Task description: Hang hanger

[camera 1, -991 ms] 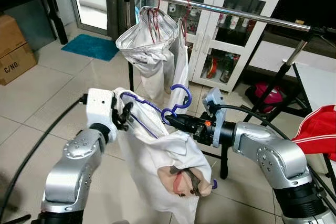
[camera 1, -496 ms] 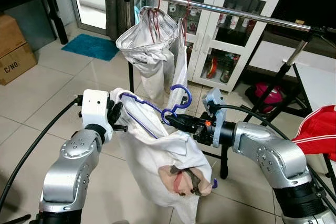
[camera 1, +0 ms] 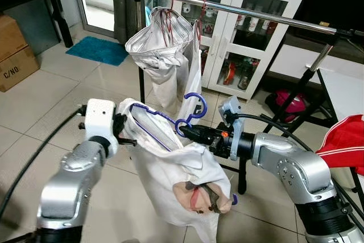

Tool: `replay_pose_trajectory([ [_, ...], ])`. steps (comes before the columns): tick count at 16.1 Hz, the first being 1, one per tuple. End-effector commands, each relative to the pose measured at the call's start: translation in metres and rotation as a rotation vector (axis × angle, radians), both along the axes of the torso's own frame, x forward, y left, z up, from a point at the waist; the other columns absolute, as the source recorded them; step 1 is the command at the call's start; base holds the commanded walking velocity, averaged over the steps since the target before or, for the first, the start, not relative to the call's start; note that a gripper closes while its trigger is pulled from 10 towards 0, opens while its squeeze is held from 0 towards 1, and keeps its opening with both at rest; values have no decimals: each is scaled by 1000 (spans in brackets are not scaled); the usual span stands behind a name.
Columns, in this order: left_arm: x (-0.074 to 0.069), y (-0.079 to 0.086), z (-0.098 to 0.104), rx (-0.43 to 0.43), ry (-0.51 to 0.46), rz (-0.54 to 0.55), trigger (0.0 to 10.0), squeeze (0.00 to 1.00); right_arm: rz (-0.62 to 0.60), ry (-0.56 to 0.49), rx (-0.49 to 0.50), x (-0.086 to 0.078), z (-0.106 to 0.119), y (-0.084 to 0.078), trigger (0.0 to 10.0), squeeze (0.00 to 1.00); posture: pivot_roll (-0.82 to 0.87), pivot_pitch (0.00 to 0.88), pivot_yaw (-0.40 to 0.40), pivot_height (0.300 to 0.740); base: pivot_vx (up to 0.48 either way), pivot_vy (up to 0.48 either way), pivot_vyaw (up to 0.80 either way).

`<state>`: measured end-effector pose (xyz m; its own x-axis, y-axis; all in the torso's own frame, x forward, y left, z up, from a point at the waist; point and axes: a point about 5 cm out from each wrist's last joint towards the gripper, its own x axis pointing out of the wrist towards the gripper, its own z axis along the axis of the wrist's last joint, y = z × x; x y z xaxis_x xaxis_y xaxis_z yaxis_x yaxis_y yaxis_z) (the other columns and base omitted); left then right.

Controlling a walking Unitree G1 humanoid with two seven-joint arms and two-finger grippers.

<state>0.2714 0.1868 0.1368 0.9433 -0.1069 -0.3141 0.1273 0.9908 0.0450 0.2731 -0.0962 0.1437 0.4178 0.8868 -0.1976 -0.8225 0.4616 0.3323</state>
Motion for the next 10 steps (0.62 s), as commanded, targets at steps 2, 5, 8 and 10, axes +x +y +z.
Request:
replay_pose_trajectory([
  [2,3,-2,9,-8,-2,-42,0,0,3,-29,0,5,8,0,0,0,-40,0,-102,740,0,0,0],
  [5,2,-3,23,-19,-3,-101,0,0,-5,-33,-47,5,3,-2,0,0,-34,0,-104,740,0,0,0],
  [8,5,1,46,-30,-8,-128,0,0,16,-59,-128,4,-4,-1,0,0,-25,0,-101,740,0,0,0],
  [10,7,-1,57,-42,-9,-172,0,0,34,-75,-173,3,-8,0,0,0,-22,0,-98,740,0,0,0],
])
